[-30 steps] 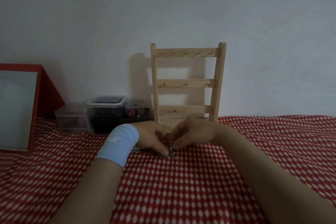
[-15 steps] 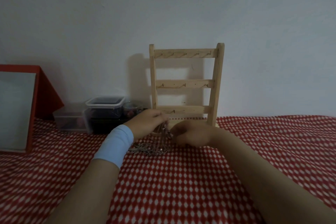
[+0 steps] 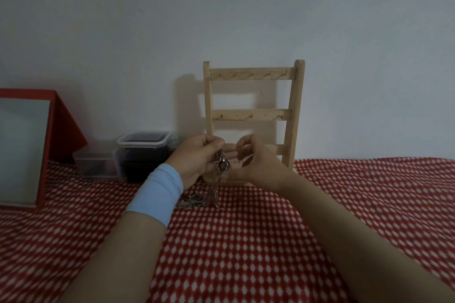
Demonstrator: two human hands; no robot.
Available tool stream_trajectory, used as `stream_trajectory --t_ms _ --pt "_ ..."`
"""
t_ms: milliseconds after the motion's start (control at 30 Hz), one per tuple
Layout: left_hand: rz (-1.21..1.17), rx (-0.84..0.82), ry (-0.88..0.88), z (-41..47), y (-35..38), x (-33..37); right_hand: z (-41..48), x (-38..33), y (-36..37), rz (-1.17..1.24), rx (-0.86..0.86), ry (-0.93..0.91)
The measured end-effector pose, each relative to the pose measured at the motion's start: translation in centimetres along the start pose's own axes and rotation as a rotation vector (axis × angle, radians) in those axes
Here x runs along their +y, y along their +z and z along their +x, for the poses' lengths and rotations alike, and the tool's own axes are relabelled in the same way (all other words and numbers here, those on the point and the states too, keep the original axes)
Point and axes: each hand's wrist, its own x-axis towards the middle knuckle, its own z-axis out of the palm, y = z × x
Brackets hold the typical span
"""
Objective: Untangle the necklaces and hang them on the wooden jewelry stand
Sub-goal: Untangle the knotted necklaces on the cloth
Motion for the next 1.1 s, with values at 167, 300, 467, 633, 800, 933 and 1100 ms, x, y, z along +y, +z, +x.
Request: stream_trajectory --t_ms 167,300,467,633,800,933,1100 --pt "0.004 0.052 -0.042 0.6 -0.1 -0.1 0.2 -0.1 0.3 -0.034 0.155 -0.205" --pt "0.060 0.067 -0.059 0.5 0.1 -0.2 0.3 -0.2 -0.1 0.019 0.139 -0.148" --pt "0.121 0.025 -0.069 0.2 0.2 -0.2 0.0 -0.4 -0.1 0.049 0.043 -0.042" --pt "0.108 -0.008 -0.076 0.1 0.2 0.0 0.3 -0.4 -0.3 0.087 0.097 -0.030" --pt "0.518 -0.073 -0.137 -0.7 -0.8 1.1 0.4 -0.8 -1.3 0.492 0.098 0.075" --pt "0.800 -0.180 -0.114 -0.6 -0.9 1.2 0.5 -0.9 -1.6 0.618 0.048 0.093" --pt "0.686 -0.172 0.015 -0.3 0.6 0.1 0.5 -1.2 -1.8 0.642 0.040 0.055"
